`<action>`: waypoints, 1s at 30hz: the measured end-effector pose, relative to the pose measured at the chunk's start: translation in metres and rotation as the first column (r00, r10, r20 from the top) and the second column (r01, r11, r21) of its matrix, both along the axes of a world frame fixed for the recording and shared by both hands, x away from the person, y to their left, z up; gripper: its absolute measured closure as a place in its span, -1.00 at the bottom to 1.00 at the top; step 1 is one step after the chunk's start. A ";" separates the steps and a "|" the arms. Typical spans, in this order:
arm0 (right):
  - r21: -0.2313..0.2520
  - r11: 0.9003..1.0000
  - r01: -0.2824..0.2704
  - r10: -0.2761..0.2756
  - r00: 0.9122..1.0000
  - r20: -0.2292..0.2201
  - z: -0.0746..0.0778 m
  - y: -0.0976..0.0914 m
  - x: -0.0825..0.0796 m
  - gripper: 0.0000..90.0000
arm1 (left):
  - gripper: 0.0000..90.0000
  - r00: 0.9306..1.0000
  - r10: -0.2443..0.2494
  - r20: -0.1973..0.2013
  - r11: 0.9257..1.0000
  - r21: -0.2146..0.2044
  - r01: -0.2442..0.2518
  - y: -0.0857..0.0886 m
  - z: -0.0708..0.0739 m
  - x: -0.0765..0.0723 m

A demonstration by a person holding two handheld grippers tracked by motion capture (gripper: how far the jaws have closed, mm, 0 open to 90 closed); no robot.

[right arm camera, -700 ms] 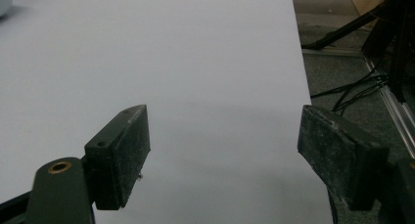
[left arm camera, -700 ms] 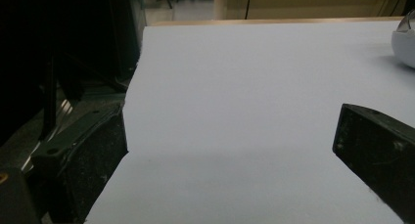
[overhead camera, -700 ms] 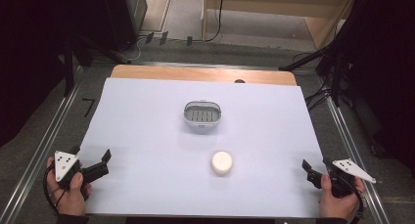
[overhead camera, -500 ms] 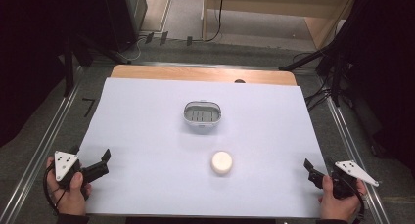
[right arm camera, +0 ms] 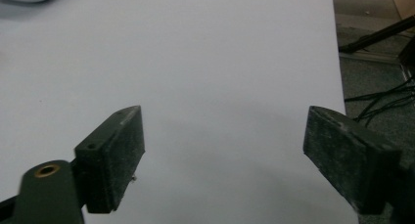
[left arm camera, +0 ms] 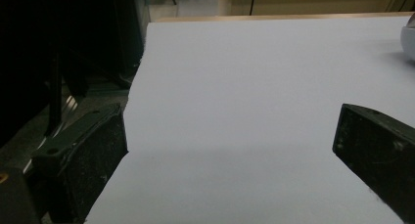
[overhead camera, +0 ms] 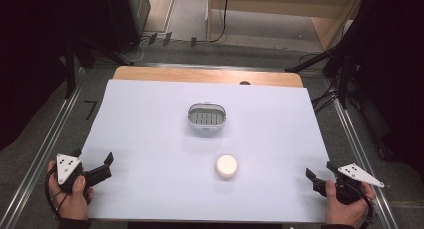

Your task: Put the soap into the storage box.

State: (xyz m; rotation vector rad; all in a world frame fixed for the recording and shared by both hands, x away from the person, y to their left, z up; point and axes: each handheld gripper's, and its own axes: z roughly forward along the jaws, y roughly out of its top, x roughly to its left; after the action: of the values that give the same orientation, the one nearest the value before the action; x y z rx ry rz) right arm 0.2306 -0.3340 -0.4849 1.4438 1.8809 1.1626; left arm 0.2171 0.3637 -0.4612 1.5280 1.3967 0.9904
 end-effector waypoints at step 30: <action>-0.204 0.853 -0.481 0.416 0.861 -0.291 0.031 0.062 0.058 -0.58 | -1.00 1.000 -0.001 -0.029 1.000 0.003 0.001 0.000 0.000 0.003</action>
State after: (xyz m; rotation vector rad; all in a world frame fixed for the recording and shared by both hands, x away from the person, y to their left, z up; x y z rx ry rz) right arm 0.2885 -0.2719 -0.4537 1.0501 2.5354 0.8984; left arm 0.2198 0.3633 -0.4611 1.5506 1.4154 0.9732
